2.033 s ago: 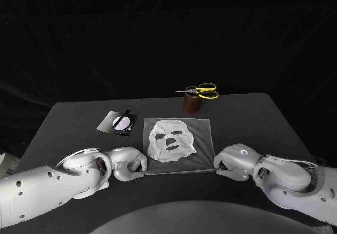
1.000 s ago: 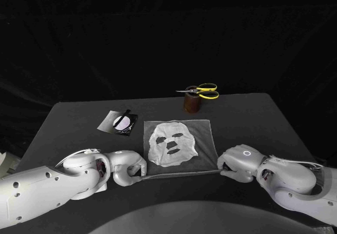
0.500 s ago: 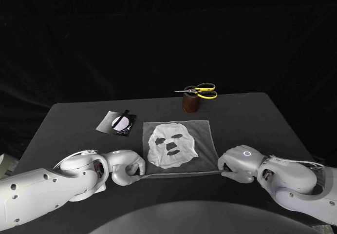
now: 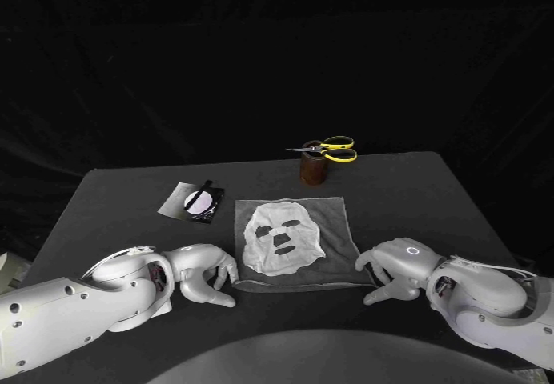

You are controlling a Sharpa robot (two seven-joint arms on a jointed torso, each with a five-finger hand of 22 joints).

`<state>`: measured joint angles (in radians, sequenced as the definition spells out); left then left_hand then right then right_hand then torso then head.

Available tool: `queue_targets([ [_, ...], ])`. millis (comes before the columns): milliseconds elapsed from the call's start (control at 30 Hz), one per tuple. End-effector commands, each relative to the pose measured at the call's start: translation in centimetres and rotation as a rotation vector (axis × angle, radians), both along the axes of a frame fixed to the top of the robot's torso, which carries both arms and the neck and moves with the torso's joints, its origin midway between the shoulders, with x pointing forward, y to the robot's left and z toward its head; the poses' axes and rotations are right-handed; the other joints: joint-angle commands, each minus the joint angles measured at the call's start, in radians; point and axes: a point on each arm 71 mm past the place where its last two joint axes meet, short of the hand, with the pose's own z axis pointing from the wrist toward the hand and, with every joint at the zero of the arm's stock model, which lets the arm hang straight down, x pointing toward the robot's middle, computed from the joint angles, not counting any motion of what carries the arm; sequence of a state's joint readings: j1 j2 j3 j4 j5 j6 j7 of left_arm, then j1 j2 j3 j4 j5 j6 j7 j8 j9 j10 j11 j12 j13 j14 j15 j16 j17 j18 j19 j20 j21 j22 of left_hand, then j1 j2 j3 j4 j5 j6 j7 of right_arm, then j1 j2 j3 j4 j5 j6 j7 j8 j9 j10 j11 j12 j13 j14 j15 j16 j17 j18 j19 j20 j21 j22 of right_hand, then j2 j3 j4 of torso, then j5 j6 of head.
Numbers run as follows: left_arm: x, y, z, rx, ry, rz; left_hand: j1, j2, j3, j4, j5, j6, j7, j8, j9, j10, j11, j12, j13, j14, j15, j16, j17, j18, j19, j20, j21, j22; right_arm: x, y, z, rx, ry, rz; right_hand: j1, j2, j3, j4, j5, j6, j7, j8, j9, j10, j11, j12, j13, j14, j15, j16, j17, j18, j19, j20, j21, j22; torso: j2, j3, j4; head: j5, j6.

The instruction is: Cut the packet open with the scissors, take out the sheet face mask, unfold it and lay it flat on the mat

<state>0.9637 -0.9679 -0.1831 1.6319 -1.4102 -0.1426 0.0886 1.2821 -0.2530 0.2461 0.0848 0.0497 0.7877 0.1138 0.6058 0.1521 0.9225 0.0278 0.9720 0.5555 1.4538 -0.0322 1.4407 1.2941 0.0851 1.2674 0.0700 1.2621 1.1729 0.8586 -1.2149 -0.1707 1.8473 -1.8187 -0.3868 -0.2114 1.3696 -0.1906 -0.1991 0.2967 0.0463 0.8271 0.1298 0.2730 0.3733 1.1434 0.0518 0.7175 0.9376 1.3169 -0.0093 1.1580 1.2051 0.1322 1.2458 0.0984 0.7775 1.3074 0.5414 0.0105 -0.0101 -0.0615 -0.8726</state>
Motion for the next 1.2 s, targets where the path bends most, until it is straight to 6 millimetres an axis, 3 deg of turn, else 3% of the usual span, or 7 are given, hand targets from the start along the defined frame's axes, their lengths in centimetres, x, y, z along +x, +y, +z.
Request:
queue_targets([
  [33,0.0,0.2,0.5,-0.019,-0.022,-0.014,0.040,0.013,-0.064,0.029,0.000,0.010,0.001,-0.005,0.001,-0.024,0.006,-0.031,-0.025,-0.071,0.005,-0.100,-0.139,0.052,-0.107,0.006,-0.128,-0.143,0.4,-0.8,0.3,0.158,0.072,-0.121,0.011,0.013,0.000,-0.002,0.003,0.017,-0.005,0.010,0.005,-0.010,-0.006,-0.021,-0.029,-0.031,-0.004,-0.053,-0.047,0.016,-0.020,-0.002,-0.056,0.032,-0.005,0.0004,0.0024,-0.001,0.000],
  [67,0.1,0.3,0.7,-0.022,-0.026,-0.017,0.084,0.021,-0.129,0.068,-0.001,0.015,0.002,-0.010,-0.001,-0.035,0.012,-0.059,-0.053,-0.176,0.012,-0.254,-0.333,0.093,-0.233,0.013,-0.324,-0.340,0.7,-1.2,0.4,0.196,0.107,-0.156,0.032,0.029,0.008,-0.001,0.004,0.031,0.001,0.015,0.005,-0.012,0.002,-0.033,-0.050,-0.038,0.002,-0.073,-0.066,0.018,-0.025,0.000,-0.082,0.022,-0.006,0.0003,0.0037,-0.003,0.000],
  [167,0.5,0.9,1.3,-0.033,-0.023,-0.014,0.144,0.043,-0.180,0.120,-0.001,0.027,0.000,-0.015,-0.004,-0.040,0.013,-0.066,-0.074,-0.278,0.015,-0.454,-0.551,0.100,-0.241,0.020,-0.453,-0.452,1.4,-1.8,0.9,0.318,0.204,-0.238,0.068,0.067,0.007,-0.004,0.005,0.038,0.001,0.006,-0.003,-0.041,0.003,-0.078,-0.111,-0.137,0.006,-0.233,-0.207,0.048,-0.102,0.005,-0.288,-0.055,-0.016,-0.0011,0.0031,-0.004,0.000],
  [367,1.5,2.6,2.6,-0.120,0.094,0.064,0.207,0.065,-0.207,0.161,-0.001,0.046,0.000,-0.022,-0.007,-0.037,0.014,-0.074,-0.094,-0.284,0.016,-0.509,-0.586,0.099,-0.207,0.019,-0.503,-0.495,2.5,-2.6,2.2,0.500,0.294,-0.321,0.108,0.117,-0.027,-0.010,0.005,0.067,0.000,0.000,-0.013,-0.055,0.006,-0.136,-0.230,-0.179,0.010,-0.335,-0.313,0.051,-0.100,0.011,-0.392,-0.141,-0.030,-0.0045,0.0012,-0.007,0.000],
  [700,4.5,5.1,7.1,-0.365,0.192,0.228,0.266,0.113,-0.183,0.206,-0.001,0.088,0.008,-0.068,-0.026,-0.020,0.024,-0.132,-0.144,-0.299,0.024,-0.570,-0.605,0.097,-0.194,0.023,-0.569,-0.544,5.8,-3.9,4.1,0.823,0.330,-0.440,0.330,0.284,-0.179,-0.024,0.011,0.106,0.029,-0.044,-0.054,-0.052,0.044,-0.367,-0.583,-0.237,0.047,-0.605,-0.531,0.049,-0.098,0.043,-0.607,-0.381,-0.060,-0.0064,0.0048,0.008,0.000],
  [1067,9.2,5.4,8.7,-0.812,0.117,0.621,0.295,0.143,-0.102,0.206,-0.003,0.083,0.048,-0.137,-0.048,-0.030,0.080,-0.383,-0.324,-0.414,0.080,-0.787,-0.710,0.091,-0.259,0.070,-0.736,-0.657,12.5,-2.1,5.1,1.034,0.255,-0.468,0.465,0.408,-0.238,-0.073,0.006,0.106,0.063,-0.096,-0.082,-0.041,0.081,-0.542,-0.824,-0.286,0.097,-0.900,-0.718,0.037,-0.164,0.073,-0.708,-0.506,-0.110,-0.0155,0.0038,0.032,0.000],
  [1200,11.0,4.8,8.6,-0.948,0.112,0.733,0.282,0.133,-0.047,0.205,-0.001,0.065,0.055,-0.167,-0.060,-0.015,0.113,-0.523,-0.422,-0.485,0.130,-0.993,-0.812,0.080,-0.376,0.127,-0.898,-0.757,15.5,-0.8,5.1,1.102,0.224,-0.484,0.464,0.443,-0.249,-0.086,0.005,0.092,0.070,-0.116,-0.090,-0.057,0.096,-0.591,-0.875,-0.313,0.118,-0.965,-0.768,0.031,-0.225,0.090,-0.718,-0.567,-0.125,-0.0189,0.0014,0.024,0.000],
])
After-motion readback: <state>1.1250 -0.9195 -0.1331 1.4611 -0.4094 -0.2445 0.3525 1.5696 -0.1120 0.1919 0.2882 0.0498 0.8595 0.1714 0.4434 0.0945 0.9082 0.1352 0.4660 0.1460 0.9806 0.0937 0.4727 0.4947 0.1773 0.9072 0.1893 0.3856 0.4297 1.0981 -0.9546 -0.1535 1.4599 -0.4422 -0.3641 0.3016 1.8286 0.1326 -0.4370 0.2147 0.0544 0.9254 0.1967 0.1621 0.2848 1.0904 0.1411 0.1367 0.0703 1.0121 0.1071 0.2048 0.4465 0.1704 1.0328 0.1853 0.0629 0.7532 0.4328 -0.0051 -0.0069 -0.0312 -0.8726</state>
